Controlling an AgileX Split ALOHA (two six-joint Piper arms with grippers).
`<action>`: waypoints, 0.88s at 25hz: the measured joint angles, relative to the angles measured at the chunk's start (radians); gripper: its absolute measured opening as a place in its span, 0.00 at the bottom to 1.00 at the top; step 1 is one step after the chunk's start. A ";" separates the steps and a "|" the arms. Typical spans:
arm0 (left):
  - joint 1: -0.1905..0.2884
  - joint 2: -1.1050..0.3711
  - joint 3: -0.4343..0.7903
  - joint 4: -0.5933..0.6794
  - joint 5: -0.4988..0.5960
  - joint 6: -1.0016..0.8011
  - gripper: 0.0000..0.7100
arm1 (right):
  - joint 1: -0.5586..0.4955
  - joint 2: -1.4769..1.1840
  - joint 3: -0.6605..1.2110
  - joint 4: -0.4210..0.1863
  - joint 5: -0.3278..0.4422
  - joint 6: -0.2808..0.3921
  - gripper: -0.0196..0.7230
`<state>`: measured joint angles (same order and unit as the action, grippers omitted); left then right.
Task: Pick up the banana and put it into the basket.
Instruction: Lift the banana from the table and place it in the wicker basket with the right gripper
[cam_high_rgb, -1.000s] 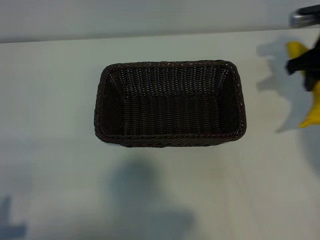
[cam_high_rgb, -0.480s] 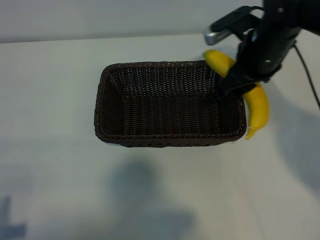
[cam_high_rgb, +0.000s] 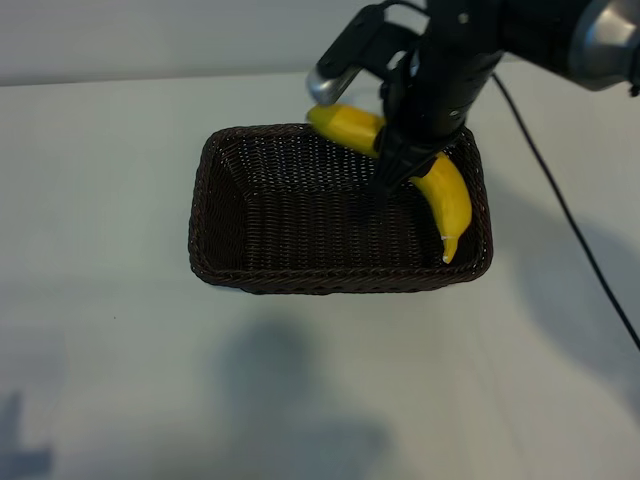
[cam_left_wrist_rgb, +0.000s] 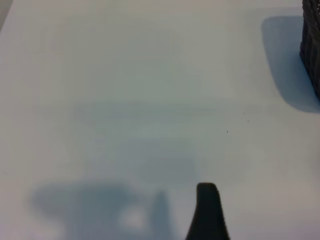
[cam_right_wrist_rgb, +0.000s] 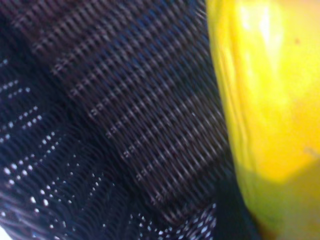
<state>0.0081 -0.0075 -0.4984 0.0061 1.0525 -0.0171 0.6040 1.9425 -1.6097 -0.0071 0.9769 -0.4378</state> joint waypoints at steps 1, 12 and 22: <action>0.000 0.000 0.000 0.000 0.000 0.000 0.80 | 0.006 0.008 -0.002 0.000 -0.008 -0.048 0.59; 0.000 0.000 0.000 0.000 0.000 0.000 0.80 | 0.029 0.048 -0.004 -0.003 -0.113 -0.340 0.59; 0.000 0.000 0.000 0.000 0.000 0.002 0.80 | 0.072 0.095 -0.007 0.000 -0.243 -0.357 0.59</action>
<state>0.0081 -0.0075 -0.4984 0.0061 1.0525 -0.0152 0.6755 2.0374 -1.6162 -0.0073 0.7344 -0.7952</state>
